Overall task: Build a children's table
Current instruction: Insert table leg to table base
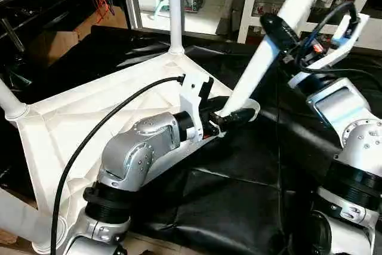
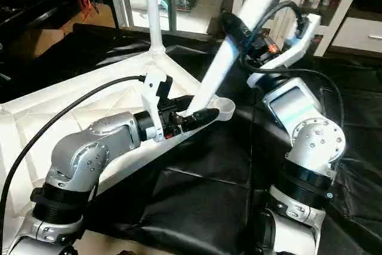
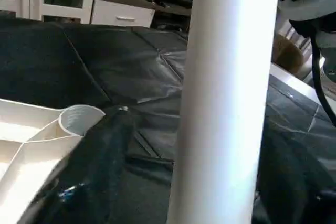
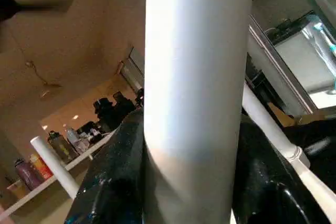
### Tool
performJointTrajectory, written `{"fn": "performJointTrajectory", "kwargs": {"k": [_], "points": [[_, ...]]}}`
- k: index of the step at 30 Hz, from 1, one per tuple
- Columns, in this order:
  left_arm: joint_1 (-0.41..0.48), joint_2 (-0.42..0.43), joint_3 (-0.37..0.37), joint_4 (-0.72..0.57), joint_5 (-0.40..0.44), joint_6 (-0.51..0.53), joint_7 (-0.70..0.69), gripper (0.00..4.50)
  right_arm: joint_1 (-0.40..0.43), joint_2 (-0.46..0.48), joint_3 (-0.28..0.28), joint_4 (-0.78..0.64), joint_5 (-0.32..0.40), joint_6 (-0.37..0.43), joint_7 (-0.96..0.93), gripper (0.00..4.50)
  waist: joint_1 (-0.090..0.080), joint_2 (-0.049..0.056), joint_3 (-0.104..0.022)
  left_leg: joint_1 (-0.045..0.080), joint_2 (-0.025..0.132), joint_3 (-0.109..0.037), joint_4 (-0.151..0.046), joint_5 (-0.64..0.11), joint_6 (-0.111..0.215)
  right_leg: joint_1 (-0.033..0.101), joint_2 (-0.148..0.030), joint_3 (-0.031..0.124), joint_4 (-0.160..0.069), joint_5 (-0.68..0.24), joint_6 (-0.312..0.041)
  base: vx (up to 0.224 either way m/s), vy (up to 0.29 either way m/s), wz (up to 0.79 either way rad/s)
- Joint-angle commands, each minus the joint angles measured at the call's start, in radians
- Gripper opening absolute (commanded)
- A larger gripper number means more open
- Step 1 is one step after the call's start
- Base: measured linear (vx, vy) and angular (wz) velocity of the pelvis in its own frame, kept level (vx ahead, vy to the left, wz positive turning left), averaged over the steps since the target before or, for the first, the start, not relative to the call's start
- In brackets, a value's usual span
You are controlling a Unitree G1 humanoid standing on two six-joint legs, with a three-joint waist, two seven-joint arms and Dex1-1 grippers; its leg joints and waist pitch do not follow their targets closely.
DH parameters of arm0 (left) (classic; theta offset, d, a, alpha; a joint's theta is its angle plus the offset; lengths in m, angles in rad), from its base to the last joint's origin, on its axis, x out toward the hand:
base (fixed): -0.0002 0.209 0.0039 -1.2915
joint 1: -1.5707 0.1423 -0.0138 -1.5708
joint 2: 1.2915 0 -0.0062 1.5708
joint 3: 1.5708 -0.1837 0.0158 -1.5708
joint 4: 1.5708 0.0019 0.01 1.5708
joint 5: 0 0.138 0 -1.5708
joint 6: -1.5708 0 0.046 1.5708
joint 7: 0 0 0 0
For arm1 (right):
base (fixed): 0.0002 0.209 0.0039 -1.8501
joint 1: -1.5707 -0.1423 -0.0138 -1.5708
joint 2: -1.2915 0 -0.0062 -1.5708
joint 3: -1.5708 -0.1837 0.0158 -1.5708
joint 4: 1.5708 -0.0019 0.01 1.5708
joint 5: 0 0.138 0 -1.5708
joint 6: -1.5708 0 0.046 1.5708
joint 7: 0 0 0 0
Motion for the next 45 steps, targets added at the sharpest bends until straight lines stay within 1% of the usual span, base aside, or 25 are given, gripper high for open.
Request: {"fn": "performJointTrajectory", "kwargs": {"k": [1,5,8,10,11,17,18,19,20,21,22,23,24,28,29,31,34,35,37,38,39,40,42,44,45], "points": [[-0.022,-0.001,0.019,0.017,-0.004,-0.008,0.010,3.37,-0.002,-0.004,0.011,-0.005,0.006,-0.018,0.009,1.57,0.002,-0.007,-0.066,0.018,0.037,-0.012,-0.063,-0.026,0.003,0.042,-0.063,0.038,-0.073,0.091,-0.214,0.000,0.000,0.00],[-0.028,0.016,0.041,0.021,-0.004,-0.013,0.003,3.03,-0.007,0.003,0.035,0.004,0.006,-0.039,0.005,1.57,0.003,-0.005,-0.066,0.019,0.037,-0.013,-0.063,-0.025,0.001,0.041,-0.062,0.037,-0.073,0.095,-0.213,0.000,0.000,0.00],[-0.036,0.036,0.058,0.020,-0.011,-0.008,-0.008,2.88,-0.013,0.013,0.055,0.018,-0.009,-0.057,0.008,1.57,0.004,0.009,-0.067,0.018,0.035,-0.015,-0.062,-0.032,-0.007,0.041,-0.063,0.036,-0.072,0.105,-0.216,0.000,0.000,0.00],[-0.040,0.044,0.062,0.024,-0.012,-0.007,-0.018,2.71,-0.013,0.015,0.069,0.025,-0.018,-0.070,0.015,1.57,0.004,0.009,-0.067,0.018,0.034,-0.014,-0.062,-0.030,-0.007,0.043,-0.063,0.036,-0.072,0.106,-0.216,0.000,0.000,0.00],[-0.043,0.047,0.067,0.027,-0.014,-0.008,-0.021,2.71,-0.015,0.017,0.076,0.029,-0.024,-0.077,0.017,1.57,0.006,0.019,-0.068,0.019,0.034,-0.015,-0.061,-0.027,-0.008,0.042,-0.063,0.036,-0.070,0.109,-0.217,0.000,0.000,0.00],[-0.057,0.055,0.088,0.049,-0.015,-0.034,-0.027,2.13,-0.035,0.009,0.105,0.078,-0.057,-0.118,0.029,1.57,0.005,0.018,-0.070,0.016,0.034,-0.015,-0.059,-0.008,0.008,0.044,-0.062,0.034,-0.067,0.140,-0.228,0.000,0.000,0.00],[-0.056,0.056,0.088,0.046,-0.014,-0.040,-0.029,2.06,-0.040,0.007,0.107,0.089,-0.059,-0.123,0.030,1.57,0.001,-0.003,-0.069,0.016,0.035,-0.012,-0.060,-0.007,0.015,0.046,-0.061,0.035,-0.070,0.142,-0.228,0.000,0.000,0.00],[-0.054,0.056,0.090,0.047,-0.015,-0.051,-0.031,2.04,-0.048,0.006,0.112,0.114,-0.060,-0.135,0.033,1.57,0.004,-0.006,-0.071,0.015,0.036,-0.013,-0.060,0.001,0.022,0.046,-0.064,0.034,-0.067,0.139,-0.233,0.000,0.000,0.00],[-0.050,0.055,0.086,0.044,-0.010,-0.056,-0.028,2.02,-0.048,0.006,0.114,0.119,-0.060,-0.136,0.036,1.57,0.005,0.003,-0.070,0.016,0.036,-0.013,-0.059,0.003,0.026,0.044,-0.066,0.034,-0.066,0.128,-0.236,0.000,0.000,0.00],[-0.048,0.054,0.084,0.042,-0.008,-0.058,-0.027,1.93,-0.048,0.006,0.115,0.122,-0.060,-0.137,0.038,2.13,0.005,-0.002,-0.069,0.015,0.037,-0.012,-0.059,0.005,0.029,0.044,-0.065,0.034,-0.066,0.127,-0.235,0.000,0.000,0.00],[-0.044,0.053,0.081,0.040,-0.002,-0.062,-0.025,1.82,-0.047,0.006,0.118,0.127,-0.061,-0.140,0.041,2.27,0.006,0.004,-0.069,0.016,0.037,-0.013,-0.059,0.008,0.031,0.044,-0.066,0.034,-0.065,0.127,-0.234,0.000,0.000,0.00],[-0.038,0.044,0.079,0.019,-0.007,-0.051,-0.018,1.74,-0.044,0.002,0.121,0.124,-0.048,-0.133,0.054,2.27,0.005,0.001,-0.069,0.015,0.037,-0.013,-0.058,0.013,0.033,0.044,-0.065,0.034,-0.065,0.135,-0.233,0.000,0.000,0.00],[-0.040,0.039,0.079,0.013,-0.011,-0.046,-0.015,1.71,-0.045,-0.001,0.120,0.123,-0.043,-0.129,0.056,2.33,0.007,0.023,-0.071,0.019,0.038,-0.015,-0.056,0.018,0.030,0.040,-0.065,0.032,-0.066,0.151,-0.231,0.000,0.000,0.00],[-0.028,0.041,0.068,0.024,0.000,-0.057,-0.021,1.56,-0.033,-0.008,0.124,0.128,-0.052,-0.152,0.070,2.70,0.010,0.010,-0.074,0.014,0.036,-0.015,-0.054,0.030,0.045,0.047,-0.065,0.032,-0.059,0.206,-0.241,0.000,0.000,0.00],[-0.039,0.050,0.074,0.031,0.004,-0.056,-0.018,1.50,-0.044,-0.011,0.123,0.131,-0.048,-0.154,0.061,2.81,0.010,0.015,-0.074,0.014,0.036,-0.016,-0.053,0.035,0.047,0.046,-0.064,0.031,-0.059,0.205,-0.240,0.000,0.000,0.00],[-0.034,0.067,0.082,0.056,0.025,-0.082,-0.015,1.50,-0.032,-0.025,0.138,0.133,-0.059,-0.160,0.091,2.92,0.010,0.010,-0.074,0.014,0.035,-0.015,-0.054,0.025,0.049,0.048,-0.065,0.031,-0.061,0.191,-0.240,0.000,0.000,0.00],[-0.041,0.095,0.093,0.084,0.066,-0.115,0.008,1.48,-0.011,-0.071,0.183,0.143,-0.139,-0.193,0.115,3.20,0.011,0.009,-0.073,0.014,0.036,-0.016,-0.053,0.022,0.041,0.048,-0.065,0.030,-0.062,0.171,-0.229,0.000,0.000,0.00],[-0.050,0.129,0.091,0.092,0.093,-0.130,0.004,1.48,0.018,-0.157,0.288,0.136,-0.278,-0.252,0.158,3.26,0.013,0.007,-0.073,0.014,0.037,-0.018,-0.052,0.021,0.030,0.049,-0.064,0.028,-0.064,0.159,-0.216,0.000,0.000,0.00],[-0.067,0.187,0.090,0.120,0.137,-0.157,-0.005,1.47,0.061,-0.317,0.438,0.177,-0.519,-0.411,0.213,3.57,0.017,0.003,-0.075,0.015,0.040,-0.020,-0.049,0.024,0.009,0.049,-0.068,0.028,-0.064,0.143,-0.197,0.000,0.000,0.00],[-0.074,0.201,0.092,0.129,0.147,-0.165,-0.007,1.47,0.067,-0.356,0.466,0.196,-0.570,-0.448,0.221,3.62,0.014,0.005,-0.072,0.015,0.032,-0.014,-0.049,0.017,0.000,0.049,-0.065,0.034,-0.063,0.144,-0.193,0.000,0.000,0.00],[-0.078,0.212,0.094,0.136,0.154,-0.172,-0.008,1.47,0.071,-0.384,0.487,0.210,-0.609,-0.476,0.227,3.66,0.013,-0.014,-0.073,0.014,0.032,-0.011,-0.048,0.014,0.005,0.049,-0.064,0.034,-0.066,0.141,-0.192,0.000,0.000,0.00],[-0.092,0.248,0.089,0.154,0.180,-0.190,-0.018,1.47,0.074,-0.440,0.511,0.251,-0.677,-0.541,0.238,3.66,0.015,-0.018,-0.072,0.012,0.033,-0.012,-0.049,0.013,0.015,0.049,-0.065,0.033,-0.064,0.133,-0.204,0.000,0.000,0.00],[-0.107,0.289,0.081,0.173,0.204,-0.211,-0.037,1.47,0.069,-0.498,0.531,0.301,-0.757,-0.631,0.232,4.00,0.016,-0.014,-0.071,0.015,0.032,-0.009,-0.045,0.013,0.032,0.045,-0.065,0.034,-0.061,0.121,-0.221,0.000,0.000,0.00],[-0.120,0.352,0.061,0.183,0.234,-0.240,-0.084,1.47,0.045,-0.601,0.613,0.371,-0.970,-0.889,0.158,4.06,0.016,-0.020,-0.071,0.013,0.034,-0.010,-0.042,0.037,0.052,0.043,-0.064,0.032,-0.055,0.159,-0.240,0.000,0.000,0.00],[-0.121,0.361,0.056,0.183,0.239,-0.245,-0.093,1.47,0.039,-0.614,0.630,0.379,-1.001,-0.928,0.142,4.06,0.020,-0.015,-0.074,0.015,0.036,-0.012,-0.040,0.052,0.057,0.041,-0.067,0.032,-0.051,0.174,-0.243,0.000,0.000,0.00]]}}
